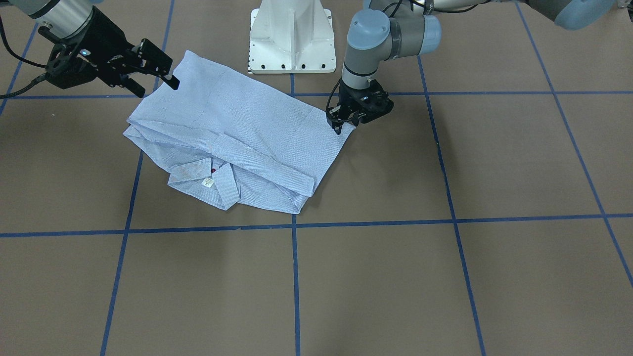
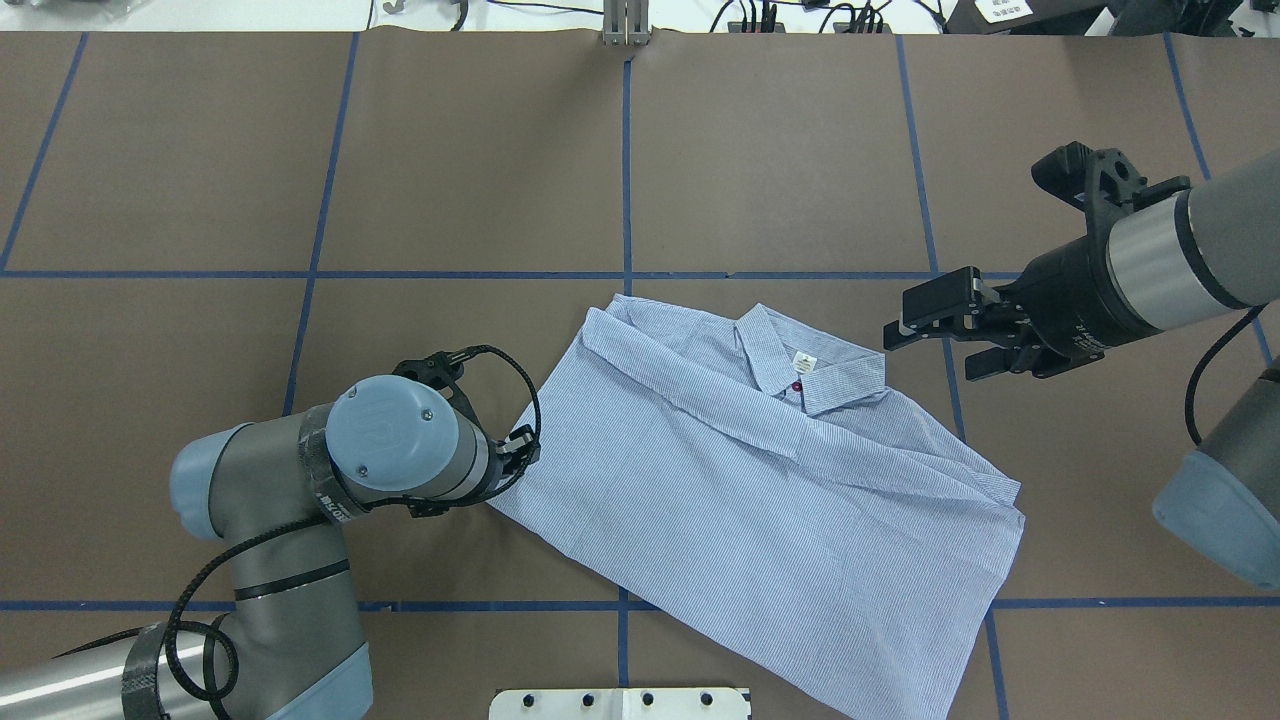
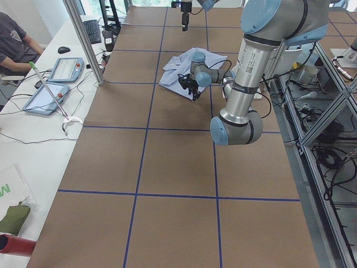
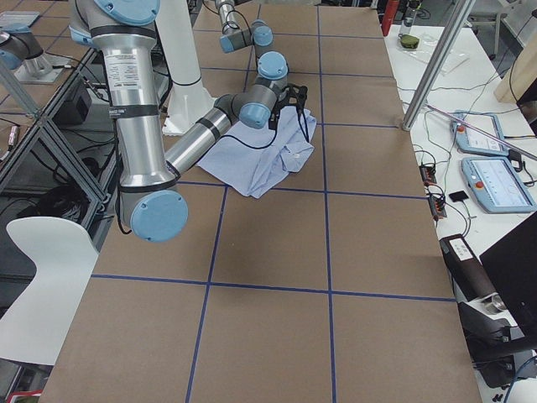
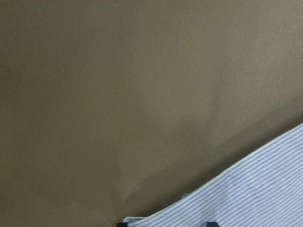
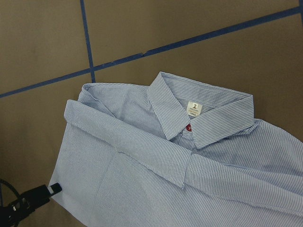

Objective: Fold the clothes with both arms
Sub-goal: 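Fold the shirt's side over with the left gripper toward the collar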

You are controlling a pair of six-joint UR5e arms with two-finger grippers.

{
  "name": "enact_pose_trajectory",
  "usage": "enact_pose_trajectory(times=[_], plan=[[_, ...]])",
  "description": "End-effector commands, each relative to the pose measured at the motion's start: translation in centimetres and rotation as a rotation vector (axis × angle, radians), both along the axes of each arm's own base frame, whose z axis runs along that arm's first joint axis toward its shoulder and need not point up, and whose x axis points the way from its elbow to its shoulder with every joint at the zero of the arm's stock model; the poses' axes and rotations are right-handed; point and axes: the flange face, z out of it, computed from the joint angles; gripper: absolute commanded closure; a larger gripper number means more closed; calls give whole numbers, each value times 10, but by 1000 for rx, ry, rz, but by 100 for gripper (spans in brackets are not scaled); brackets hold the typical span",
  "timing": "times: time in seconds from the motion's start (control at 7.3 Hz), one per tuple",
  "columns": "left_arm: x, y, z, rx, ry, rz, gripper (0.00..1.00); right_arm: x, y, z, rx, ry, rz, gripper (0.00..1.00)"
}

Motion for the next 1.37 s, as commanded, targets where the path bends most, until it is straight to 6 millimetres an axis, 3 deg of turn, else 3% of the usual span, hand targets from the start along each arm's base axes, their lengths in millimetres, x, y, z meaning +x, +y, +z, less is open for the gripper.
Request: enact_pose_trajectory(times=[0.0, 0.27, 0.41, 0.55, 0.96, 1.23], plan=[[0, 0, 1, -1, -1, -1, 49, -1, -1, 1, -1, 1, 1, 0], [0, 0, 1, -2, -2, -1, 64, -1, -1, 1, -3, 4, 1, 0], [0, 0, 1, -2, -2, -1, 89, -1, -2, 2, -4, 5, 1, 0], [0, 0, 0, -3, 1, 2, 100, -2, -2, 3, -5, 6, 1, 0], [-6, 0, -9, 1, 21, 0, 100, 2, -5, 3, -5, 6, 10, 0], [-22, -33, -9, 10, 16, -56, 100, 7, -6, 3, -5, 4, 20, 0]])
